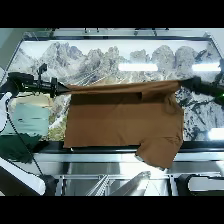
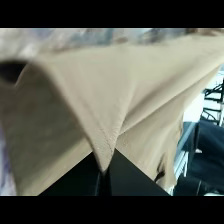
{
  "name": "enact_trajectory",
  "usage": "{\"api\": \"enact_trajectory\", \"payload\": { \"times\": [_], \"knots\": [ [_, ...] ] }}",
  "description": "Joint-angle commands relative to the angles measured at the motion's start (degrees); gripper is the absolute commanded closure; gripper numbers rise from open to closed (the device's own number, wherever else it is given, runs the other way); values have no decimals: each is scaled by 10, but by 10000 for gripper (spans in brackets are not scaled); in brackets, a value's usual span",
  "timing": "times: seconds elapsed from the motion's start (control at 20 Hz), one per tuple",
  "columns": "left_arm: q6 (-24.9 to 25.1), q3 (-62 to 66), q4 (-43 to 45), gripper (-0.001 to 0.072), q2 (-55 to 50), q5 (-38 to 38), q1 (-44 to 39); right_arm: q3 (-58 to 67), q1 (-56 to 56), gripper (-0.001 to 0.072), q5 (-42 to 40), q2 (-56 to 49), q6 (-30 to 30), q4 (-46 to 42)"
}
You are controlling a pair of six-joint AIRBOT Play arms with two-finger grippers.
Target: Fold the shirts.
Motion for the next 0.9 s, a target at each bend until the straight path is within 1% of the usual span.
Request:
{"api": "enact_trajectory", "payload": {
  "times": [0.0,0.15,0.3,0.35,0.4,0.45,0.55,0.6,0.65,0.7,0.8,0.85],
  "knots": [
    [-3,-50,24,684,-4,8,0,-54,-6,696,3,-2,11,-72],
    [-3,-94,24,686,-4,9,-2,-86,-7,696,-2,-2,12,-99],
    [-2,-108,23,695,-4,11,-12,-90,-7,694,-5,-2,21,-102],
    [-2,-103,23,688,-4,21,-15,-90,-7,631,-4,-2,28,-103],
    [-3,-96,23,603,-4,36,-18,-90,-7,443,-2,-1,40,-110],
    [-3,-85,23,426,-4,58,-18,-90,-11,387,5,1,59,-129],
    [-18,-63,23,414,-3,105,-17,-90,-30,386,25,17,108,-196],
    [-28,-60,23,414,2,114,-12,-90,-42,363,37,30,136,-232],
    [-31,-66,24,414,17,115,-4,-90,-58,231,49,48,165,-266],
    [-31,-85,24,413,41,114,7,-90,-75,203,66,66,194,-289],
    [-31,-135,30,412,92,116,33,-102,-111,209,92,110,239,-291],
    [-31,-170,52,411,124,110,49,-117,-125,209,101,136,259,-301]
  ]
}}
